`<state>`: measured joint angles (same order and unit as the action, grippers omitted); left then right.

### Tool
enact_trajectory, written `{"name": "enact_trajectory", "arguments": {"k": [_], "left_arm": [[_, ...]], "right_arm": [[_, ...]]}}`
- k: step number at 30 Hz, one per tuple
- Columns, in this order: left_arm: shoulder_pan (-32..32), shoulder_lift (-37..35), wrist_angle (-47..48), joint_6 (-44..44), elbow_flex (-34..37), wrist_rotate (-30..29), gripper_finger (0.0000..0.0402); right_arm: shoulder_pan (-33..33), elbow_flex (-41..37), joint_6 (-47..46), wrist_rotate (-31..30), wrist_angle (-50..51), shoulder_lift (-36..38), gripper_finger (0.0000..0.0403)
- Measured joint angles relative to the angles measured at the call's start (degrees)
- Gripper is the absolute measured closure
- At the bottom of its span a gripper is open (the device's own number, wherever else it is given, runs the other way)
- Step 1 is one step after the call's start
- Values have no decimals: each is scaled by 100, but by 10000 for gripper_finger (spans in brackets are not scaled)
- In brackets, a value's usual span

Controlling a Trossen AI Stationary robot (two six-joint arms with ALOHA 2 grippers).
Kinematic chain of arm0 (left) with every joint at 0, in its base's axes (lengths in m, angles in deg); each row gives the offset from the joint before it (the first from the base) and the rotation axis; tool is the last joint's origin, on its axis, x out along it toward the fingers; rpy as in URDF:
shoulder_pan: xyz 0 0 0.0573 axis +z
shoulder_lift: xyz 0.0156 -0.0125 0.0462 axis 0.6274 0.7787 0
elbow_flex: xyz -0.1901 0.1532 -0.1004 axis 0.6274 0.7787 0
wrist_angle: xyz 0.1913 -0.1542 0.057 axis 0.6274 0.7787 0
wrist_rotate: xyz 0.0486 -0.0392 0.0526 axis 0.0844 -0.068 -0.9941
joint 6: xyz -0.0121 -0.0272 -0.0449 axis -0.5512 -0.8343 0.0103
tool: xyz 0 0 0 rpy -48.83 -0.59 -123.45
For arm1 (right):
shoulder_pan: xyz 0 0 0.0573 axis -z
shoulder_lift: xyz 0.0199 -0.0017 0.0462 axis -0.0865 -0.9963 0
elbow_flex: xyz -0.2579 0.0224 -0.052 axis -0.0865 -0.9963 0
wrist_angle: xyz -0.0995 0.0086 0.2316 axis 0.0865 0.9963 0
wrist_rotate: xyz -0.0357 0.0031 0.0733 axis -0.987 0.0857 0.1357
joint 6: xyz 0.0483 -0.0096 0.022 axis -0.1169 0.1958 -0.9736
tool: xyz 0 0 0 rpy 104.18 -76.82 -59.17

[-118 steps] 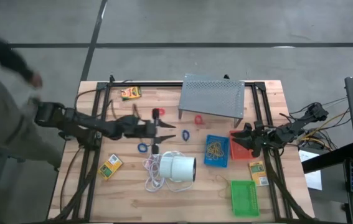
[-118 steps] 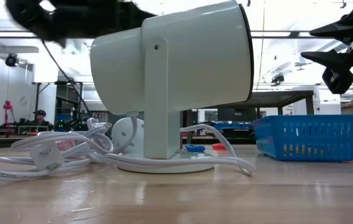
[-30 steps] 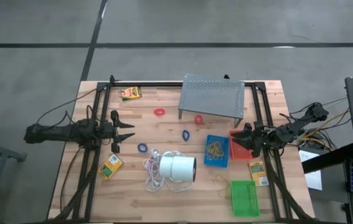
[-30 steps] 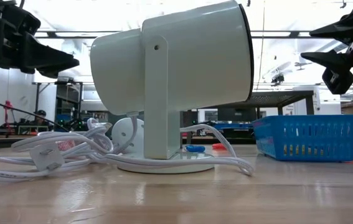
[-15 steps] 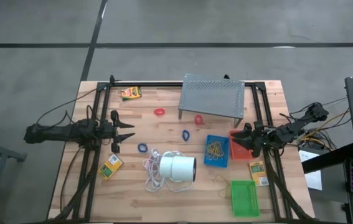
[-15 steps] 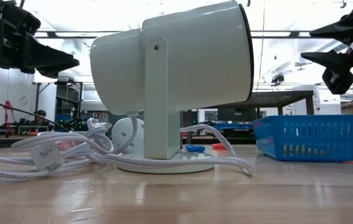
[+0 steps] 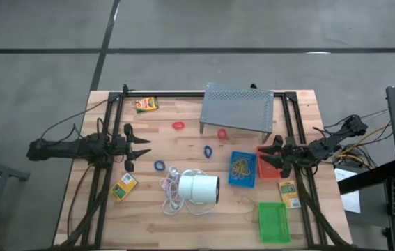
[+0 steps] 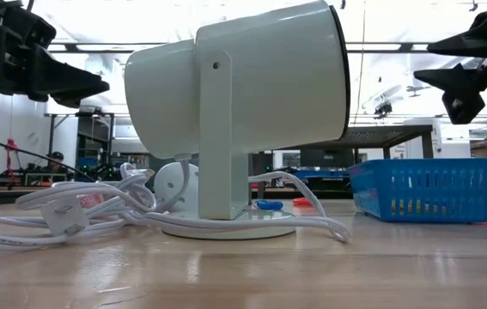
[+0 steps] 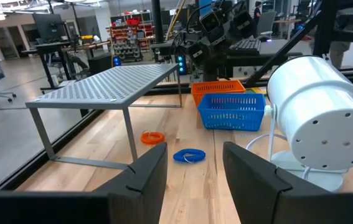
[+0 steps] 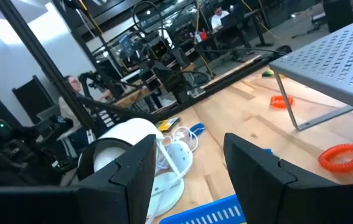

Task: Pick & Place Office Desk Supplies
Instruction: Put the yellow rubberband into the blue bin

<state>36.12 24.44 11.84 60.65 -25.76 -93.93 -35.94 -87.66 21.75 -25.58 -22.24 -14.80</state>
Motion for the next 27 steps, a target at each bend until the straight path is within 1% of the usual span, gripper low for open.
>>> {"name": "enact_trajectory", "arguments": {"k": [10, 13, 21, 25, 27], "left_arm": [[0, 0, 2, 2, 0, 0, 243], [0, 0, 2, 2, 0, 0, 243], [0, 0, 2, 2, 2, 0, 242], [2, 0, 2, 2, 2, -2, 242], [1, 0, 2, 2, 2, -1, 242]], "right_arm": [[0, 4, -54, 0, -139, -2, 218], [0, 4, -53, 1, -379, -4, 218], [0, 5, 1276, 10, -1377, -7, 218], [0, 214, 1431, 19, -1213, -43, 218], [0, 411, 1435, 21, -1058, -188, 218]]}}
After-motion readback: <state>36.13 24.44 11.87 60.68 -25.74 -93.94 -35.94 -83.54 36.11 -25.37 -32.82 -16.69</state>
